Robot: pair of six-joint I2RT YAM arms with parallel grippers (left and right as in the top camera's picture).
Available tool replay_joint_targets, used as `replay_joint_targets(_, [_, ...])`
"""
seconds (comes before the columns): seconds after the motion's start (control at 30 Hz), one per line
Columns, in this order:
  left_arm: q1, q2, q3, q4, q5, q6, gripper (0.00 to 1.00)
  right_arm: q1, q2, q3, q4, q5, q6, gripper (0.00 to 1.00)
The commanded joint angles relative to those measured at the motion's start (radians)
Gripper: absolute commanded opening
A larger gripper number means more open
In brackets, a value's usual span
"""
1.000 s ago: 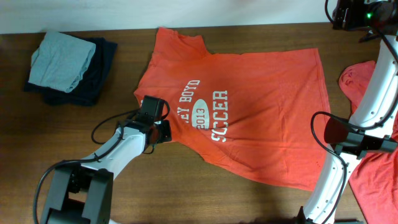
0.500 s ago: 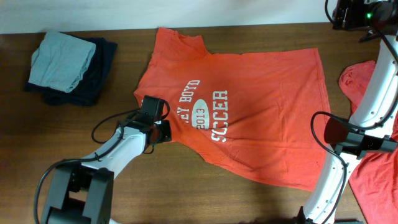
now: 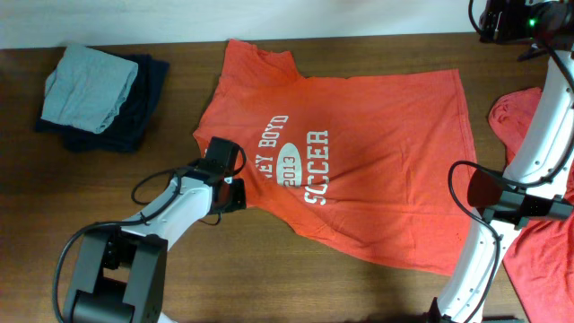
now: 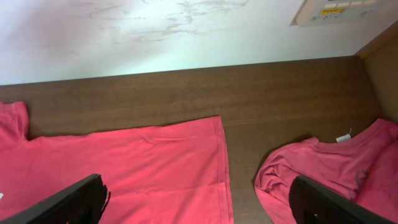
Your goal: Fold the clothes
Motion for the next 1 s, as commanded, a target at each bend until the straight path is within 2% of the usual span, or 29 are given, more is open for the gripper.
replay_joint_targets(0.0, [-0.001,0.04,-0.045,-0.093,0.0,-0.051,0.0,0.005,0.003,0.0,0.0,-0.013,0.0,0.99])
replay_joint_targets(0.27, [-0.001,0.04,-0.037,-0.266,0.114,-0.053,0.0,0.005,0.003,0.0,0.0,-0.013,0.0,0.99])
replay_joint_targets(0.57, [-0.001,0.04,-0.026,-0.457,0.113,-0.01,0.0,0.005,0.003,0.0,0.0,-0.013,0.0,0.99])
replay_joint_targets(0.73, [-0.001,0.024,0.002,-0.502,0.097,0.019,0.0,0.005,0.003,0.0,0.0,-0.013,0.0,0.99])
replay_joint_targets(0.97, [-0.001,-0.102,0.113,-0.526,0.093,0.019,0.0,0.005,0.003,0.0,0.0,-0.013,0.0,0.99])
